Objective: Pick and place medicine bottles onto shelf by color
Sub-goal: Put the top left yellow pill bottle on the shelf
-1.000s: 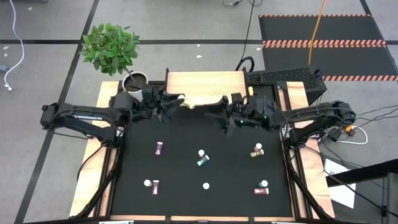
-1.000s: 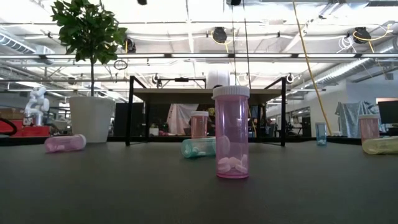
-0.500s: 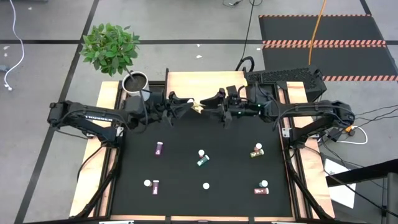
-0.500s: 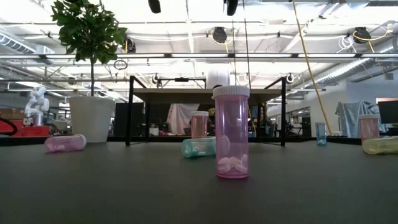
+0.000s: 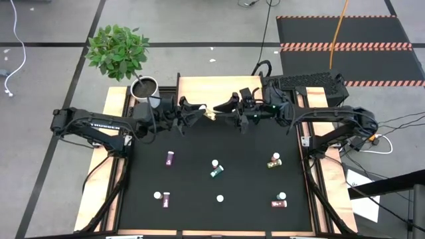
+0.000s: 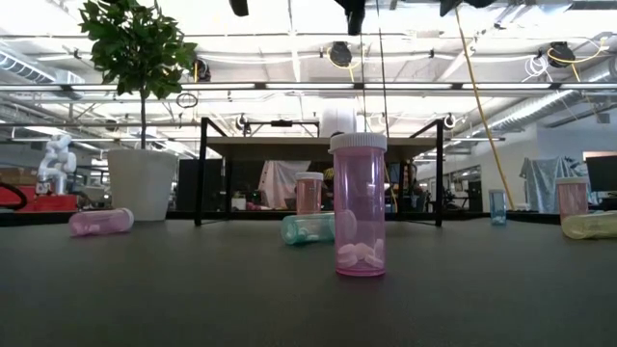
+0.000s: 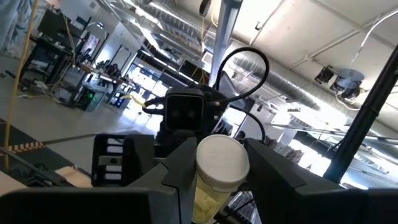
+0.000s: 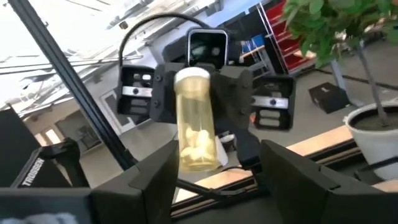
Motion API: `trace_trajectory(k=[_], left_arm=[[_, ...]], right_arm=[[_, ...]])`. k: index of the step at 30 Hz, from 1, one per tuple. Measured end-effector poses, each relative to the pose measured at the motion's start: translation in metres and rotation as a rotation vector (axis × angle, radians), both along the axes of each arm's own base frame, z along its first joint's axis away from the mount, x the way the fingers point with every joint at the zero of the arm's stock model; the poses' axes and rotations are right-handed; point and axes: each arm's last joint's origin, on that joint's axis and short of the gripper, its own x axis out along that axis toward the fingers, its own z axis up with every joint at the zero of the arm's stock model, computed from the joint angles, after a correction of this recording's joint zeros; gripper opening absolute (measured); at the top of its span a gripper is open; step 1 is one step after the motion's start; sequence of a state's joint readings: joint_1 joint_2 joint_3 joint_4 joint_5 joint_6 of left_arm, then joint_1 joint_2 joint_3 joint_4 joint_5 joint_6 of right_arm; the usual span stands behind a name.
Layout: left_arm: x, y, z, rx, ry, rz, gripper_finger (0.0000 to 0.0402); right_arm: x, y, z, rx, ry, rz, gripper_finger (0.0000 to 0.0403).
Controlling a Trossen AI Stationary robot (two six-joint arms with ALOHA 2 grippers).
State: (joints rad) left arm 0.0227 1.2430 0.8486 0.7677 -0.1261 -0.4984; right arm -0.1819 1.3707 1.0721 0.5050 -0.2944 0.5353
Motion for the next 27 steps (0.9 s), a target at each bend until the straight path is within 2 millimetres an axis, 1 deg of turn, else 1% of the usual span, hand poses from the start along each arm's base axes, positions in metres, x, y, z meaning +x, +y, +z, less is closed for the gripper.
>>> trace_trajectory(k=[4,7,10,13,20,24,27], left_arm=[[0.000,0.000,-0.001,0.020,0.010,0.020,0.0124],[0.000,0.000,-0.001,0.020,0.016,0.023,0.0124],[0.001,0.000,-0.002,0.020,0.022,0.023,0.0124],[0.001,0.000,-0.003,0.020,0.035,0.023,0.0124],[0.001,0.001,-0.004,0.014,0.046,0.022,0.0124],[0.001,0.002,-0.004,0.009,0.048,0.027,0.0125],[0.002,0.002,-0.006,-0.039,0.059,0.025,0.0130]], right_arm=[[0.005,0.000,-0.003,0.013,-0.026,0.052,0.0217],[0.012,-0.001,-0.008,0.029,-0.028,0.055,0.0216],[0.014,-0.002,-0.009,0.036,-0.042,0.057,0.0210],[0.014,-0.002,-0.009,0.037,-0.041,0.058,0.0193],[0.014,-0.001,-0.011,0.039,-0.025,0.081,0.0137],[0.014,-0.001,-0.013,0.034,-0.002,0.078,0.0116],[0.014,-0.003,-0.014,0.026,0.001,0.074,0.0104]])
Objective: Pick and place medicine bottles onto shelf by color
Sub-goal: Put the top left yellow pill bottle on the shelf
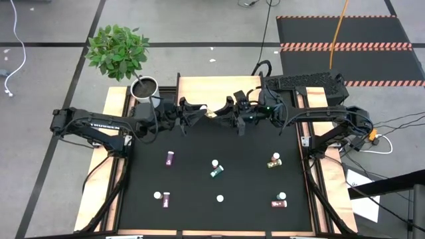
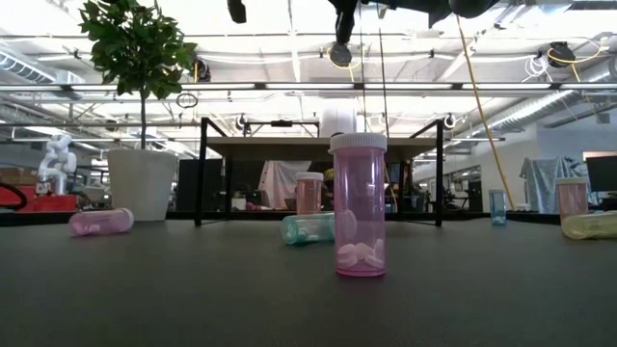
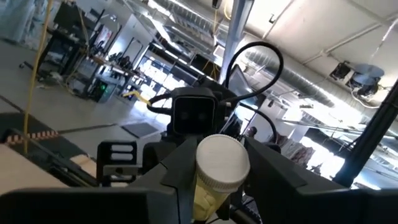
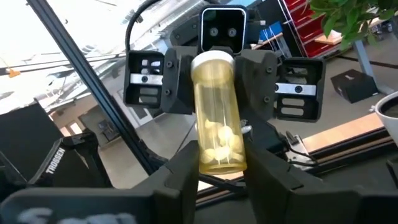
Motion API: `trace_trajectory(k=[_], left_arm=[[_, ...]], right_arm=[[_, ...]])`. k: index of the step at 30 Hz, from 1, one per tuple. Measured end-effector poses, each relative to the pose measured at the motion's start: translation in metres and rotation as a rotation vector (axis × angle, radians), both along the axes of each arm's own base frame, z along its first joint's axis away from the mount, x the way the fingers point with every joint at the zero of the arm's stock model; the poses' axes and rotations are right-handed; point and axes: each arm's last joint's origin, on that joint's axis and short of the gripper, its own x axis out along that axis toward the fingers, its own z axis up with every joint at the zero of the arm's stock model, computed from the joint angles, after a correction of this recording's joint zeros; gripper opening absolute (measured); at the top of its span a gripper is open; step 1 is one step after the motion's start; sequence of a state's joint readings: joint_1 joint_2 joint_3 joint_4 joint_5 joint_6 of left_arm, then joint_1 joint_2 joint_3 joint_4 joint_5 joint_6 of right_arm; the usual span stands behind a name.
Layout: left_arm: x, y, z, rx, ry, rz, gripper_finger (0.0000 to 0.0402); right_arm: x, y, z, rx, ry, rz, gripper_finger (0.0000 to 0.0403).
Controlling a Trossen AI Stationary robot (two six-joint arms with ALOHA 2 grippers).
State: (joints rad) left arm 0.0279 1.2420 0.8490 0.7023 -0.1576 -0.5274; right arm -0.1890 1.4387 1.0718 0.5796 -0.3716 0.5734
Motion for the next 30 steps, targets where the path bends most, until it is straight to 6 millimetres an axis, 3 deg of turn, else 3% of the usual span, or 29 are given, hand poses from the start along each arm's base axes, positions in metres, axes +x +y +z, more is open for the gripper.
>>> trace_trajectory(k=[7,13,21,25,30], left_arm=[[0.003,0.000,-0.009,-0.014,0.092,-0.008,0.0198],[-0.008,-0.003,-0.003,0.005,0.116,-0.087,0.0248],[-0.031,-0.004,0.001,0.059,0.241,-0.074,0.0257],[-0.028,-0.007,-0.003,0.103,0.351,-0.080,0.0257],[-0.021,-0.014,-0.001,0.284,0.501,-0.058,0.0257]], right_arm=[[0.000,0.000,0.000,-0.016,-0.001,-0.005,0.0099],[-0.002,0.000,-0.004,-0.053,0.053,-0.006,0.0100],[-0.004,0.004,-0.008,-0.095,0.114,0.050,0.0100],[-0.004,0.007,-0.013,-0.150,0.143,0.058,0.0100],[-0.004,0.009,-0.013,-0.182,0.143,0.062,0.0100]])
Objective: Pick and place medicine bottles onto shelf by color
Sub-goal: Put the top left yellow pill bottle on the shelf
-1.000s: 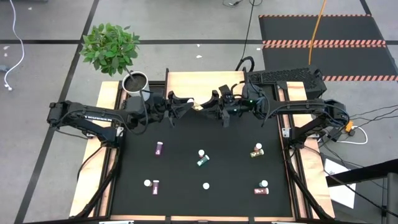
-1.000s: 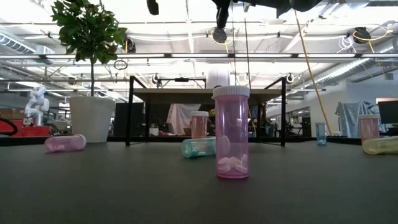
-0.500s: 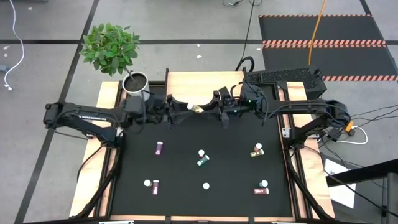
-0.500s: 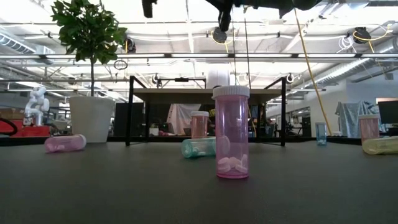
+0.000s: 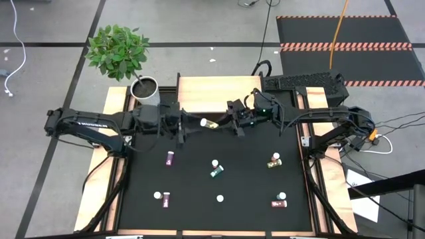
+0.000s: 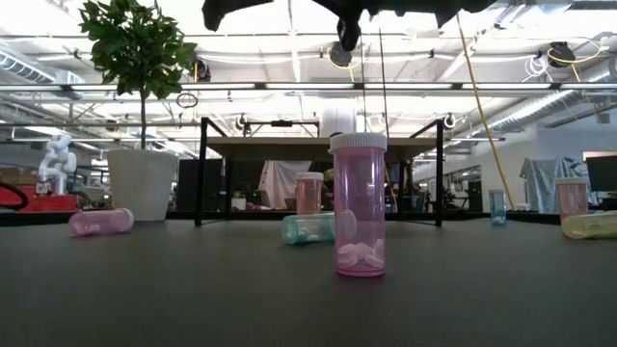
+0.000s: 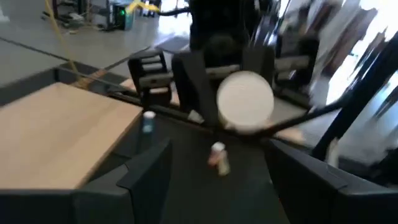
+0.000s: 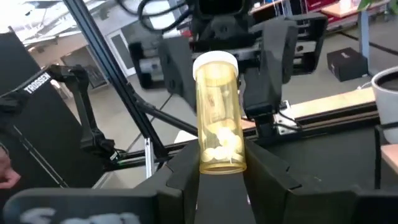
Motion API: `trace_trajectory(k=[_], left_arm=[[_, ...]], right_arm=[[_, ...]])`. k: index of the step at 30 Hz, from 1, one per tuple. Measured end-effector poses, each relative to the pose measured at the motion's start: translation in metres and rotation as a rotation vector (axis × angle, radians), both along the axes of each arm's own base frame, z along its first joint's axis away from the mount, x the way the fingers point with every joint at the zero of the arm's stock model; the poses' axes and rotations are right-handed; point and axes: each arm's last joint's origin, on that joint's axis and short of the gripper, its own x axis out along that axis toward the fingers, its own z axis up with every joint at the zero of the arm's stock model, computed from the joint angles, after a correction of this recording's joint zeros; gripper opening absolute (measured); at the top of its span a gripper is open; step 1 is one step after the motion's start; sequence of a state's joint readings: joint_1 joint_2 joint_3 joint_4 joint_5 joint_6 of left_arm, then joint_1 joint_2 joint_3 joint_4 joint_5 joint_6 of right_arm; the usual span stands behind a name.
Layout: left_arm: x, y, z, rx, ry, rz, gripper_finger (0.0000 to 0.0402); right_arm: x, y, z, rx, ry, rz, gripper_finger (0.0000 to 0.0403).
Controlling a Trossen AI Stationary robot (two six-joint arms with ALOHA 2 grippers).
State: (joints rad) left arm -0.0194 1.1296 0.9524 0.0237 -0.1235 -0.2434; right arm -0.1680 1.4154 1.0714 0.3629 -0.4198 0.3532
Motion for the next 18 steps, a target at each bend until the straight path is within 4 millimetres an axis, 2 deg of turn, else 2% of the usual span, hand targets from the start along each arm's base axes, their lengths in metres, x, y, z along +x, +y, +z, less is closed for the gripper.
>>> trace_trajectory(k=[4,10,15,18], left_arm=[[0.004,-0.003,0.014,0.115,-0.025,-0.016,0.0257],[0.006,-0.002,0.023,0.190,-0.039,-0.014,0.0257],[0.007,-0.001,0.022,0.195,-0.032,-0.011,0.0255],[0.006,-0.001,0.022,0.195,-0.031,-0.011,0.0238]], right_arm=[[0.000,0.000,0.000,-0.023,-0.001,-0.004,0.0100],[0.000,0.000,0.000,-0.032,-0.007,-0.002,0.0100],[0.000,0.000,0.001,-0.034,-0.014,-0.003,0.0100],[0.000,0.000,0.001,-0.035,-0.023,-0.003,0.0100]])
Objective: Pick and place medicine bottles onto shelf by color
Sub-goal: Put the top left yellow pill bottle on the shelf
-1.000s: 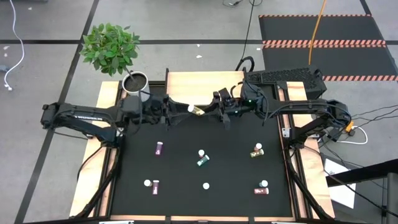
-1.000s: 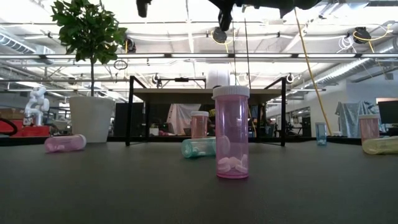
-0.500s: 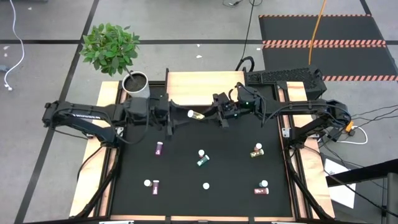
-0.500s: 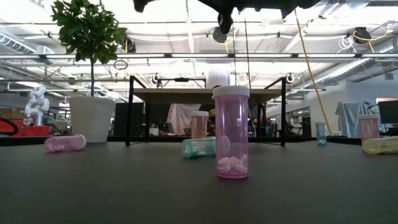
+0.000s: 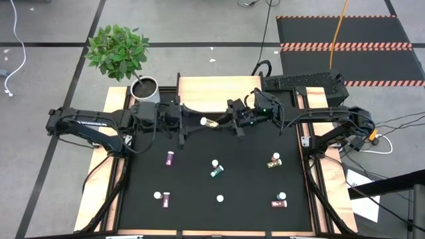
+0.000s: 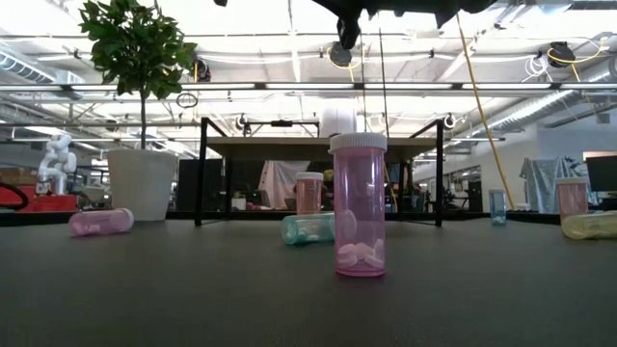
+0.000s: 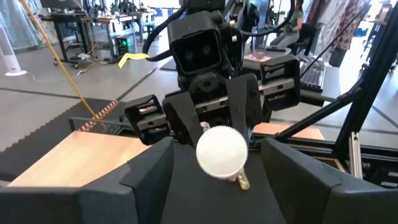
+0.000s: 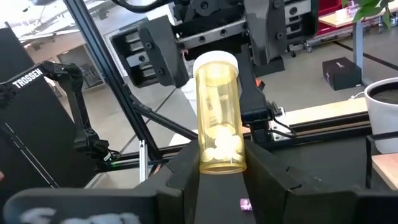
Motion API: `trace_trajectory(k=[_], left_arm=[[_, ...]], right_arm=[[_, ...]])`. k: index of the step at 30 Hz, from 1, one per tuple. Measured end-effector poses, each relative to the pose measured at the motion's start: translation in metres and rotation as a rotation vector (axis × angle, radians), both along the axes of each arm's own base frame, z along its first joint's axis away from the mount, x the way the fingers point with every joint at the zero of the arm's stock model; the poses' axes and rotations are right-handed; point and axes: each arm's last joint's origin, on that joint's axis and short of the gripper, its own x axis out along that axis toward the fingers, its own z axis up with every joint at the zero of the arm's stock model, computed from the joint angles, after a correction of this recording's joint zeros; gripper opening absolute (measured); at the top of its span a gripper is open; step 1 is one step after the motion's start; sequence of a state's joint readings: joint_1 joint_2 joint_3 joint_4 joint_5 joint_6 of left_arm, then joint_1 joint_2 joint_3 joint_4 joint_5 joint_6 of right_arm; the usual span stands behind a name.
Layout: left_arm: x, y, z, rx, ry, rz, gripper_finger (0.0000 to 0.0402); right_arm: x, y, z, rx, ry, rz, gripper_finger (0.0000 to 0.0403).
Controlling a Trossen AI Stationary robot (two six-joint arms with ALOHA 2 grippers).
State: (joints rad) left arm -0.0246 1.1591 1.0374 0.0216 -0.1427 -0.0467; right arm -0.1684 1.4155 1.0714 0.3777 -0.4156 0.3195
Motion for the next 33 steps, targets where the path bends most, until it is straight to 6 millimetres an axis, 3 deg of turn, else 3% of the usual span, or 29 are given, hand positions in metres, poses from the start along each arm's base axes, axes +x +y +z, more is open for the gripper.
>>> trace_trajectory(k=[8,15,33], left_arm=[[0.0001,0.0000,-0.0007,-0.015,0.003,0.001,0.0171],[0.0003,0.0000,0.0011,-0.032,-0.018,0.003,0.0142],[0.0099,0.0001,-0.0028,-0.004,-0.027,0.008,0.0200]], right_arm=[[0.0002,-0.0007,0.0003,-0.004,-0.004,-0.023,0.0100],[0.0002,-0.0006,0.0003,-0.002,-0.003,-0.023,0.0100],[0.0002,-0.0008,0.0006,-0.002,-0.006,-0.027,0.0100]])
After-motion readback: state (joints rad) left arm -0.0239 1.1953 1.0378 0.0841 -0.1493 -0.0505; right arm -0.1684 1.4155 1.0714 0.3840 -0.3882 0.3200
